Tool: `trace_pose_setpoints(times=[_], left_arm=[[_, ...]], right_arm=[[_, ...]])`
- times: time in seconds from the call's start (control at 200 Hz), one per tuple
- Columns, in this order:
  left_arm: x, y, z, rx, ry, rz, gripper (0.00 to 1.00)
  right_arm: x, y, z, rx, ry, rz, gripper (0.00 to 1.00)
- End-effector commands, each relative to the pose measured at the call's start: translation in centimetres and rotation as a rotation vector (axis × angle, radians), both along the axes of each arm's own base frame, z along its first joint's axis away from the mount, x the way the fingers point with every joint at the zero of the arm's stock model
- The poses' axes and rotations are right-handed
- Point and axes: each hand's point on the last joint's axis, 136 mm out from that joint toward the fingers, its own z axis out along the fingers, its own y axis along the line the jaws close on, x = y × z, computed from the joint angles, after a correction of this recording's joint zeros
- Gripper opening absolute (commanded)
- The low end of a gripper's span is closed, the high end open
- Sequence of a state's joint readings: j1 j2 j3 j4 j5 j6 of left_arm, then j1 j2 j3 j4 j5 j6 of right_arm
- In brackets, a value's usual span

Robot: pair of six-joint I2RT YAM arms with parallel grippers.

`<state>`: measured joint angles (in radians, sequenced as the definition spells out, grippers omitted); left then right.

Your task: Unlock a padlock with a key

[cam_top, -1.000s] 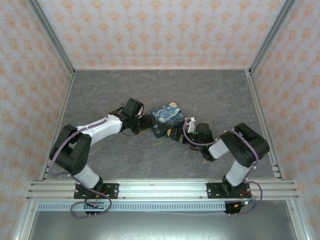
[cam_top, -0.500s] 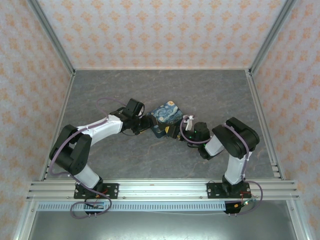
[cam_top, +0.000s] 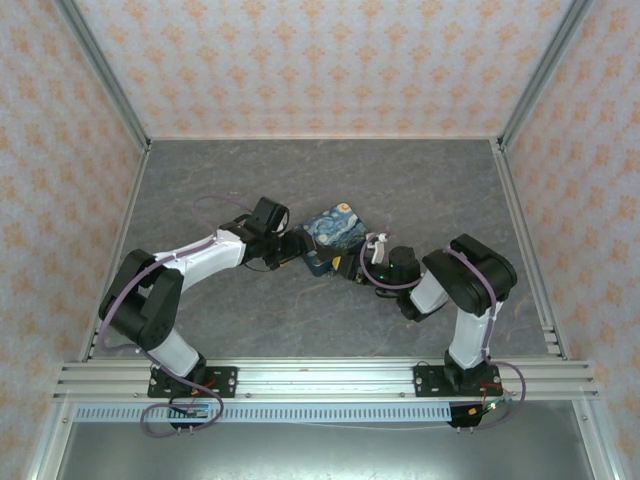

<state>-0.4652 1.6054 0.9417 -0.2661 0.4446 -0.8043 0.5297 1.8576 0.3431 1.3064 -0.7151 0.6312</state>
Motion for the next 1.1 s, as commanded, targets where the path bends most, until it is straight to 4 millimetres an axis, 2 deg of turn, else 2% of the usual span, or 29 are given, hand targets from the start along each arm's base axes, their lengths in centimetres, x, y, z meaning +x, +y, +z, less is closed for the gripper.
trace_pose_setpoints(times=[0.0,0.345,0.716,1.096], left_arm=[[-2.4,1.3,-2.5,0.097,0.11,0.002,0.71],[-2.4,1.4,-2.5,0.097,0.109,0.006,0.71],[-2.6,1.5,-2.7,0.102,0.112,0.007,0.71],[-2.7,1.8,-2.8,0.108,0.111,0.015,0.71]], right_arm=[[-0.5,0.3,2.2,0.025,-0.083,0.037,0.51],[-0.9,0.1,1.6,-0.007,-0.07,0.039,0.37],[-1.4,0.0,1.4,-0.021,-0.067,0.057,0.41],[-1.9,-0.1,1.4,-0.027,-0.07,0.075,0.39]])
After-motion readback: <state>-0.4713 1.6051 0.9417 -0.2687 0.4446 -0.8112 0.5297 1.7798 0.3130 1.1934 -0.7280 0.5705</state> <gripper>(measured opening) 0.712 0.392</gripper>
